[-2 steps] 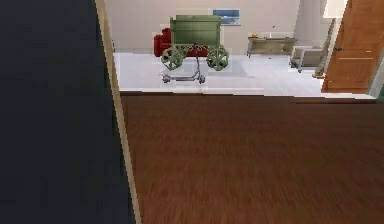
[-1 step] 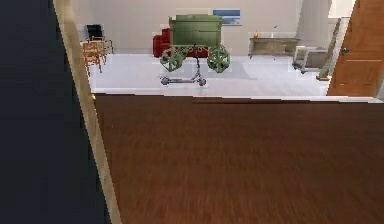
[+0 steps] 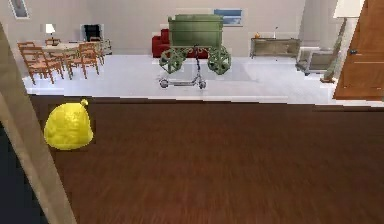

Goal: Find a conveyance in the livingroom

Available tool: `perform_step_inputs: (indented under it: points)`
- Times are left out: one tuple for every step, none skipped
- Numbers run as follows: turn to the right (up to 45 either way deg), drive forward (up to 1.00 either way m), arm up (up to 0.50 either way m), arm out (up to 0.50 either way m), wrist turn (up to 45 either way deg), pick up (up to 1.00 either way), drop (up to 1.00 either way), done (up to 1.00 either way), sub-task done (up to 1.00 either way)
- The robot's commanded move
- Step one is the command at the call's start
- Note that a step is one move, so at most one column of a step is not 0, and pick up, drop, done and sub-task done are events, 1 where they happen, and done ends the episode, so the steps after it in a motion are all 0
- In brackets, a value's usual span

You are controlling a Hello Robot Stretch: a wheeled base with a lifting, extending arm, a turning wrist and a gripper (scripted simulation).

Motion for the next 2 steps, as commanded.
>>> perform_step_inputs:
  points:
    - [45.0, 0.00, 0.00, 0.00, 0.0, 0.00, 0.00, 0.00, 0.00]
    - [27.0, 0.00, 0.00, 0.00, 0.0, 0.00, 0.00, 0.00, 0.00]
